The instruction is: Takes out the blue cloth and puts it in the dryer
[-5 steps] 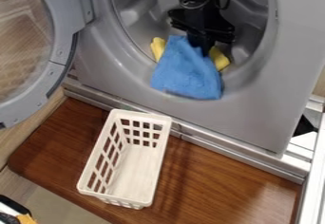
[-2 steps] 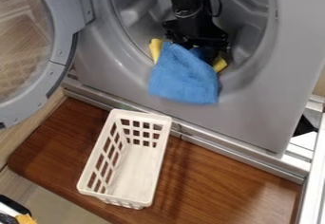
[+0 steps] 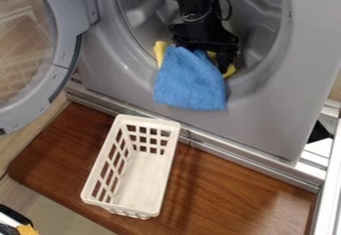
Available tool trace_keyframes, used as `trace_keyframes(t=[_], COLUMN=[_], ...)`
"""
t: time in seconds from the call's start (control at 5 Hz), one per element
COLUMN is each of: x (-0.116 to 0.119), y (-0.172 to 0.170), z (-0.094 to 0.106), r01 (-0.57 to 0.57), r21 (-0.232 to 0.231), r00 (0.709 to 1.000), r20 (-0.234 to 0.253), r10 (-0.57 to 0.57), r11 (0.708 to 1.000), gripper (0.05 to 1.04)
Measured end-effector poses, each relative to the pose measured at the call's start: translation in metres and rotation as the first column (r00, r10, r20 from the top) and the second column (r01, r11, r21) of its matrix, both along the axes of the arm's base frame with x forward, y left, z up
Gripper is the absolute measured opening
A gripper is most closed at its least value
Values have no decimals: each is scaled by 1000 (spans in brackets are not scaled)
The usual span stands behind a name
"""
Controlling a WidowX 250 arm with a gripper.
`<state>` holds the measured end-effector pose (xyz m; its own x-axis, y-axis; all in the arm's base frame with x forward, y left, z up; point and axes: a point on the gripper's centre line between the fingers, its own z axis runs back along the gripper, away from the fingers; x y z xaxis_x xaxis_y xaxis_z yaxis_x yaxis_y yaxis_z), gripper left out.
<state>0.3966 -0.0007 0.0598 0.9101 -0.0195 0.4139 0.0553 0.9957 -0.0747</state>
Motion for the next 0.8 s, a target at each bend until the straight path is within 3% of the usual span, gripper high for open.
trace_keyframes(t=[0.2,0.6,0.8], x=[-2,-7,-22], y=[-1,-3,4], z=[-1,32,52], r01=[10,37,28], r21=[-1,-16,-36], r00=[1000,996,990], r20=[-3,86,141], r10=[-10,-36,-23], r11=[1000,999,999], gripper=[1000,1000,1000])
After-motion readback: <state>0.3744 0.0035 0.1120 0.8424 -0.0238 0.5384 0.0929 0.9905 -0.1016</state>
